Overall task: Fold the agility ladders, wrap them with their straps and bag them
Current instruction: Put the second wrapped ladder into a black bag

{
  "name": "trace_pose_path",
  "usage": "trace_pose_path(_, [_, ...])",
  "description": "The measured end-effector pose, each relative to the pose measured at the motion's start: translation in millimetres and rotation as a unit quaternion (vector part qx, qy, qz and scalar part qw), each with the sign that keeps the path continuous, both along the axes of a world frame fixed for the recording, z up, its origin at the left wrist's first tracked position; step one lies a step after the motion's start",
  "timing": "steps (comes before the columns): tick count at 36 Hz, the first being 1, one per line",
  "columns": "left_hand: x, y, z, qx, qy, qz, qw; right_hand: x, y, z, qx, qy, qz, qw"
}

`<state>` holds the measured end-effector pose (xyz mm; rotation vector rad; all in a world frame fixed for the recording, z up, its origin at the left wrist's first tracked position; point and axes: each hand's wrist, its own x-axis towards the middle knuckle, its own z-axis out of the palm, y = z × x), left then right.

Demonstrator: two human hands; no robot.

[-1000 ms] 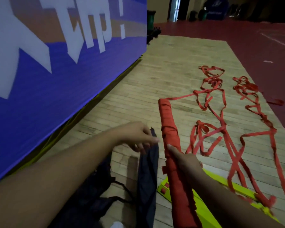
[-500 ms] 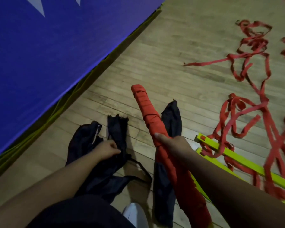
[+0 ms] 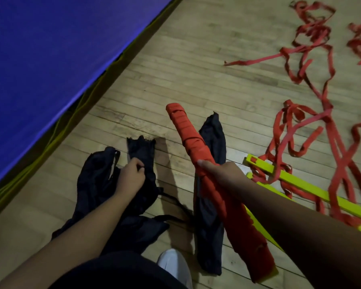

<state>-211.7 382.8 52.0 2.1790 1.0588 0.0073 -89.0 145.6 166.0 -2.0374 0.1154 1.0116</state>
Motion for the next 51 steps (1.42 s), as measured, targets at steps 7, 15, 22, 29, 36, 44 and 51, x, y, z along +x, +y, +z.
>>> trace_pose_path(7, [28,-17,107,-0.099,-0.163,0.004,0.982,-4,-23,52,-0.019,-0.070,-0.006,0.997])
trace_pose_path(15, [39,-85,256,-0.223,-0.258,-0.116,0.933,-17,-95,149,0.080,-0.076,-0.035,0.993])
trace_pose_path(22, [65,-166,337,-0.234,-0.215,-0.124,0.940,-32,-156,212,0.189,-0.082,-0.088,0.975])
trace_pose_path(29, [94,-291,382,-0.346,-0.251,-0.088,0.900,-42,-236,245,0.287,-0.060,-0.175,0.940])
trace_pose_path(36, [89,-377,354,-0.540,-0.187,-0.073,0.817,-36,-306,226,0.311,-0.062,-0.251,0.914])
trace_pose_path(44, [100,-426,344,-0.589,-0.159,-0.188,0.770,-19,-332,221,0.396,-0.037,-0.288,0.871])
trace_pose_path(51, [125,-430,331,-0.480,-0.236,-0.279,0.798,3,-343,220,0.366,-0.076,-0.310,0.874])
